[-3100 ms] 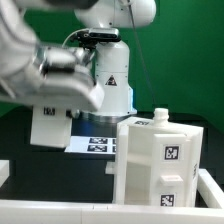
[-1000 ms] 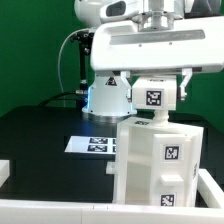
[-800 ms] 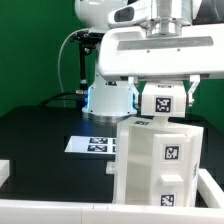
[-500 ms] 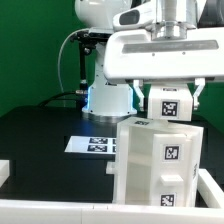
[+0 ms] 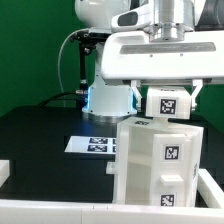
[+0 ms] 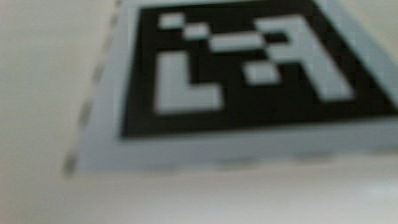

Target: Assemble cabinet

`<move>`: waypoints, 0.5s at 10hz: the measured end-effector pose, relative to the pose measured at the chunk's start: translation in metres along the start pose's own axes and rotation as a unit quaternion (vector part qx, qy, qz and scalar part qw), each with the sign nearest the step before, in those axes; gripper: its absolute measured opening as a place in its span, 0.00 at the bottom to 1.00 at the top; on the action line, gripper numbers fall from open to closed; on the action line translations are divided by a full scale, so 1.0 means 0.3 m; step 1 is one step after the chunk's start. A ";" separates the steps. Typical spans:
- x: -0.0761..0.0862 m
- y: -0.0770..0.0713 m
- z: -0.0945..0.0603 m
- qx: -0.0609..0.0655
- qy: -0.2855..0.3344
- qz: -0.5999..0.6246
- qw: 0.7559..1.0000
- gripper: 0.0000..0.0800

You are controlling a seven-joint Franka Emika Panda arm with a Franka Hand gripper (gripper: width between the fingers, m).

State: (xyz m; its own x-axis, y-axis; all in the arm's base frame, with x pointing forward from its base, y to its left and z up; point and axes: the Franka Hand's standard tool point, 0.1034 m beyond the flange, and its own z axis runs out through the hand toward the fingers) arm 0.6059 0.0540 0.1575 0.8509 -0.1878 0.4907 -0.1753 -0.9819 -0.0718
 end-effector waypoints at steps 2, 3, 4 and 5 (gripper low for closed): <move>-0.003 0.009 0.002 -0.001 0.009 -0.004 1.000 0.69; -0.013 0.016 0.010 -0.003 0.006 -0.007 1.000 0.69; -0.018 0.019 0.013 -0.003 0.005 -0.010 1.000 0.69; -0.026 0.026 0.018 -0.005 0.002 -0.014 1.000 0.69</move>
Offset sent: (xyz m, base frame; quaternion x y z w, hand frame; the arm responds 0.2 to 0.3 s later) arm -0.0087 -0.0046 -0.0067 -0.0016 -0.0069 0.0001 1.0000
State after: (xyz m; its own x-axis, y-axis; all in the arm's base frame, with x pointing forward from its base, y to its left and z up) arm 0.6006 0.0477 0.1483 0.8532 -0.1599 0.4965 -0.1563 -0.9865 -0.0491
